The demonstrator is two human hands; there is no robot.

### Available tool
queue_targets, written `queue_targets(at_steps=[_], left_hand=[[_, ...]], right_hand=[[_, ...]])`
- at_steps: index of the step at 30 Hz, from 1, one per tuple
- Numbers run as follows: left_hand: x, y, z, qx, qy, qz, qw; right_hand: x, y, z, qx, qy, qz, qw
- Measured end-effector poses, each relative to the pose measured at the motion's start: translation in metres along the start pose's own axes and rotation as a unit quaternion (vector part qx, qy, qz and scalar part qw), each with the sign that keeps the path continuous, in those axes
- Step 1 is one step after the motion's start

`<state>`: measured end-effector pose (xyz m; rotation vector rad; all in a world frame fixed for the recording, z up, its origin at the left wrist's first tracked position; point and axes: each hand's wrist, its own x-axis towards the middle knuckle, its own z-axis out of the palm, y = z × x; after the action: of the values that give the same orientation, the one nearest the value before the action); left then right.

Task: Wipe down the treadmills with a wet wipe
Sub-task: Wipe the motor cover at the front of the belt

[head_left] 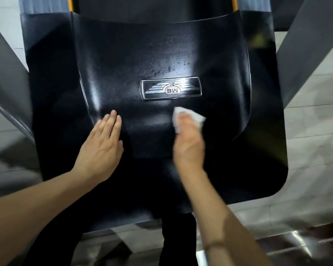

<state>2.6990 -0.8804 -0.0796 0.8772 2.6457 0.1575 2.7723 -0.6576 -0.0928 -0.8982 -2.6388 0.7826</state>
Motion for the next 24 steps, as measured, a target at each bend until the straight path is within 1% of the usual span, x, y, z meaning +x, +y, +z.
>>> queue_targets(at_steps=[1, 3, 4, 5, 6, 7, 8, 9, 10, 12, 14, 15, 16, 17, 18, 19, 20, 22, 23, 24], left_hand=[[0.0, -0.003, -0.001, -0.008, -0.002, 0.002, 1.0], [0.0, -0.009, -0.002, -0.029, 0.004, 0.004, 1.0], [0.0, -0.012, -0.002, -0.03, 0.009, 0.002, 1.0], [0.0, -0.015, -0.004, -0.02, 0.013, -0.003, 1.0], [-0.001, -0.019, -0.006, -0.006, 0.013, -0.01, 1.0], [-0.002, -0.021, -0.008, 0.006, 0.011, -0.015, 1.0], [-0.002, -0.023, -0.009, 0.012, 0.01, -0.016, 1.0], [-0.003, -0.024, -0.009, 0.015, 0.008, -0.015, 1.0], [-0.003, -0.024, -0.009, 0.016, 0.008, -0.015, 1.0], [-0.003, -0.021, -0.008, 0.015, 0.011, -0.019, 1.0], [-0.003, -0.017, -0.006, 0.011, 0.014, -0.026, 1.0], [-0.003, -0.015, -0.006, 0.01, 0.014, -0.029, 0.999], [-0.003, -0.012, -0.005, 0.01, 0.014, -0.034, 0.999], [-0.003, -0.01, -0.005, 0.01, 0.016, -0.04, 0.999], [-0.002, -0.009, -0.004, 0.01, 0.018, -0.045, 0.999], [-0.002, -0.007, -0.004, 0.01, 0.022, -0.048, 0.999], [-0.002, -0.007, -0.004, 0.011, 0.026, -0.049, 0.998], [-0.001, -0.006, -0.003, 0.016, 0.03, -0.045, 0.998], [-0.001, -0.006, -0.002, 0.019, 0.03, -0.044, 0.998], [0.0, -0.006, -0.002, 0.021, 0.029, -0.044, 0.998]], right_hand=[[-0.009, -0.027, 0.017, 0.036, -0.056, -0.081, 0.994], [-0.022, -0.065, 0.041, 0.082, -0.158, -0.216, 0.96], [-0.02, -0.071, 0.045, 0.086, -0.185, -0.259, 0.944], [-0.013, -0.07, 0.047, 0.081, -0.189, -0.298, 0.932], [-0.003, -0.061, 0.044, 0.077, -0.183, -0.31, 0.93], [0.007, -0.046, 0.04, 0.06, -0.166, -0.3, 0.938], [0.021, -0.025, 0.031, 0.042, -0.142, -0.252, 0.956], [0.035, -0.001, 0.02, 0.029, -0.111, -0.174, 0.978], [0.049, 0.022, 0.006, 0.005, -0.078, -0.101, 0.992], [0.068, 0.056, -0.017, -0.031, -0.027, 0.017, 0.999], [0.078, 0.055, -0.018, -0.029, 0.035, 0.08, 0.996], [0.082, 0.043, -0.01, 0.006, 0.057, 0.107, 0.993], [0.086, 0.025, 0.002, 0.043, 0.066, 0.104, 0.991], [0.086, 0.005, 0.016, 0.077, 0.054, 0.074, 0.993], [0.083, -0.014, 0.033, 0.102, 0.02, 0.02, 0.994], [0.076, -0.034, 0.049, 0.131, -0.028, -0.053, 0.99], [0.068, -0.052, 0.061, 0.147, -0.076, -0.129, 0.978], [0.056, -0.074, 0.078, 0.137, -0.16, -0.264, 0.941], [0.06, -0.078, 0.08, 0.118, -0.197, -0.308, 0.923], [0.066, -0.076, 0.08, 0.095, -0.219, -0.325, 0.915]])
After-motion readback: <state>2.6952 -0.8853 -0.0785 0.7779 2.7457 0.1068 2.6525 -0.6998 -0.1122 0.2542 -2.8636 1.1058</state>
